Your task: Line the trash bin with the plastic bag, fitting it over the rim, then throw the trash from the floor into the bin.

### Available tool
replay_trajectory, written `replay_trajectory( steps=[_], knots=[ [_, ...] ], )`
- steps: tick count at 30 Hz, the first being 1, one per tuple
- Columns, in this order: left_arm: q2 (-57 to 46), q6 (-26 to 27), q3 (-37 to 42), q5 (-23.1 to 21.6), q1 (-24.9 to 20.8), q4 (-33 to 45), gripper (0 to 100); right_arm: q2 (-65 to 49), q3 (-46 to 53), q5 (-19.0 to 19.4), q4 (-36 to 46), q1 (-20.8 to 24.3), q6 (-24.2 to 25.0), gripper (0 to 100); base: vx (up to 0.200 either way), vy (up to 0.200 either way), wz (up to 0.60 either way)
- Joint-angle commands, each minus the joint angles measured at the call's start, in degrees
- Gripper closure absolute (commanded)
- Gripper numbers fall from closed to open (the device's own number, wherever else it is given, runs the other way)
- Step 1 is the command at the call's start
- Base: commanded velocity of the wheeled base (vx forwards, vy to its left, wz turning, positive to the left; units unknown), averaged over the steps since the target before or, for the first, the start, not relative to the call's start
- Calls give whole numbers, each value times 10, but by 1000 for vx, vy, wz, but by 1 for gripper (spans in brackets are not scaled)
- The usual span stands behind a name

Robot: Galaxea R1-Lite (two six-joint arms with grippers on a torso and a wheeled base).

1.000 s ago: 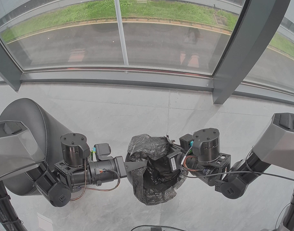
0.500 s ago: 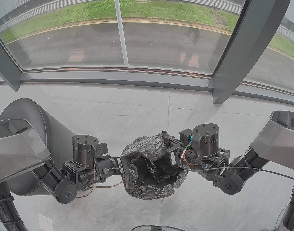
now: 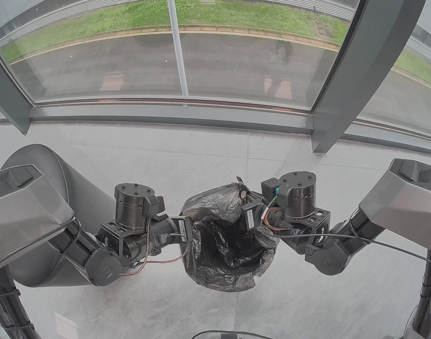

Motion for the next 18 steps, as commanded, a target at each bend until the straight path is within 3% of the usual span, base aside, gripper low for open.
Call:
replay_trajectory(
  steps=[1,5,16,17,18],
  knots=[
    [4,16,-4,8,1,-1,100,16,-17,0,3,-8,0,100,0,0,0],
    [9,32,-5,40,1,-3,100,24,-29,5,1,-19,0,100,0,0,0],
    [12,46,-12,41,3,-1,100,38,-47,9,0,-27,0,100,0,0,0],
    [12,46,-12,40,3,-1,0,38,-47,9,-1,-27,0,100,0,0,0],
    [14,47,-12,40,3,-1,0,39,-47,9,-2,-26,0,100,0,0,0]
  ],
)
